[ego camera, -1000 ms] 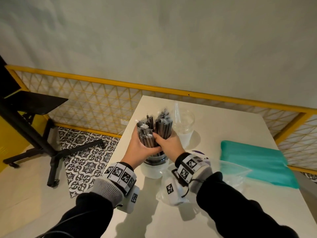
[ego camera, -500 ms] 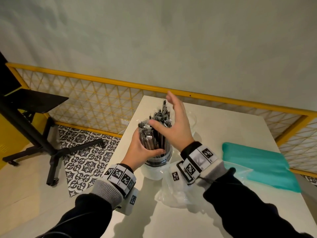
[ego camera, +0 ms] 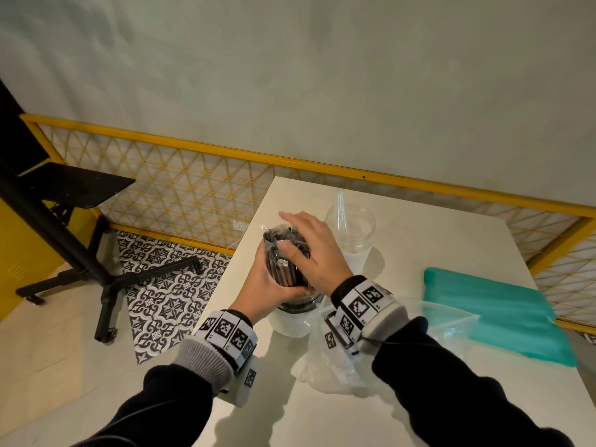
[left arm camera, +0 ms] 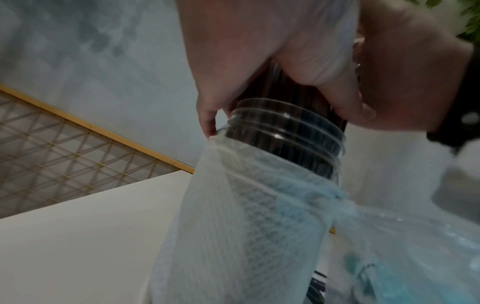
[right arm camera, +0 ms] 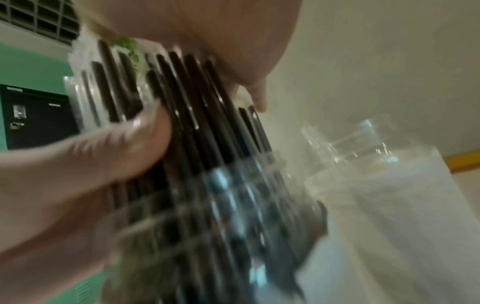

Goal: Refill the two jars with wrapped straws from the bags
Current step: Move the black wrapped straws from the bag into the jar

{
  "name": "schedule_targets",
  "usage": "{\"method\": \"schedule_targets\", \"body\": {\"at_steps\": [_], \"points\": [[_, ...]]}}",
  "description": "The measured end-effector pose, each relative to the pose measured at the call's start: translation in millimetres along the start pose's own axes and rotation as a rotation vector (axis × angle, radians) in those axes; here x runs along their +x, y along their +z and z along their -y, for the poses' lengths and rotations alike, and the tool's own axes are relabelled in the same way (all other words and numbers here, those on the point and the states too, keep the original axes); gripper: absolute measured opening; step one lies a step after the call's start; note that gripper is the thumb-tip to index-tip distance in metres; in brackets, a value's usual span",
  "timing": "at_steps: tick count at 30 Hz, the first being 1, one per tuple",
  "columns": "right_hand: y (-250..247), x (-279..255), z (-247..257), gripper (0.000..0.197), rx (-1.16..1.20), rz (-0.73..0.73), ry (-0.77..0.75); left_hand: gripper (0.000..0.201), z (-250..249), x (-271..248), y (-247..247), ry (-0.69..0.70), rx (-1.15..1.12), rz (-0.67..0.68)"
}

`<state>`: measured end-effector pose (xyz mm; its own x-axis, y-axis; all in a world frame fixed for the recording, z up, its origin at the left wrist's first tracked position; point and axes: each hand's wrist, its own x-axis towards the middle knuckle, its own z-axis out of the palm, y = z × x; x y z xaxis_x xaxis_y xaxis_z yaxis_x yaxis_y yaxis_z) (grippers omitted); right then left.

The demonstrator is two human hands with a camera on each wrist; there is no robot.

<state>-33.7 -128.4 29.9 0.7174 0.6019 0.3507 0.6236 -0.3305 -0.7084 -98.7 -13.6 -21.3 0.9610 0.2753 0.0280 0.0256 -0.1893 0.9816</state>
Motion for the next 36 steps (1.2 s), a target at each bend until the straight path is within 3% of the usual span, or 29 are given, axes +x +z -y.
{"method": "schedule_targets", "body": {"at_steps": [3,6,9,14,15,18,21,24,28,32,34,36], "points": [[-5,11,9,0.069,-0.057,0.089,0.002,0.114,5,0,3,0.019,0.039,0.015],[8,11,12,0.044,-0.134,0.113,-0.019,0.107,11,2,3,0.02,0.034,0.037],[13,11,10,0.026,-0.079,0.007,0.002,0.105,14,2,2,0.012,0.015,0.031],[3,3,10,0.016,-0.024,-0.341,-0.062,0.116,19,2,0,-0.016,0.011,0.026],[5,0,9,0.02,-0.069,-0.312,-0.055,0.114,20,2,0,-0.013,0.006,0.026],[21,-7,2,0.045,-0.311,-0.04,-0.045,0.1,16,3,1,0.059,-0.015,0.046],[16,-1,7,0.066,-0.226,0.051,-0.011,0.1,14,4,1,0.087,-0.01,0.063],[8,9,18,0.057,-0.164,-0.029,-0.025,0.104,16,3,-1,0.042,0.034,0.044],[21,12,18,0.043,-0.499,0.25,0.0,0.092,18,4,0,0.025,0.019,0.049],[20,13,13,0.045,-0.489,0.366,-0.117,0.097,21,6,-1,0.039,0.138,0.093],[19,11,9,0.054,-0.464,0.347,-0.127,0.103,18,5,1,0.08,0.224,0.1],[20,8,6,0.061,-0.444,0.265,-0.117,0.096,15,6,2,0.102,0.148,0.096]]}}
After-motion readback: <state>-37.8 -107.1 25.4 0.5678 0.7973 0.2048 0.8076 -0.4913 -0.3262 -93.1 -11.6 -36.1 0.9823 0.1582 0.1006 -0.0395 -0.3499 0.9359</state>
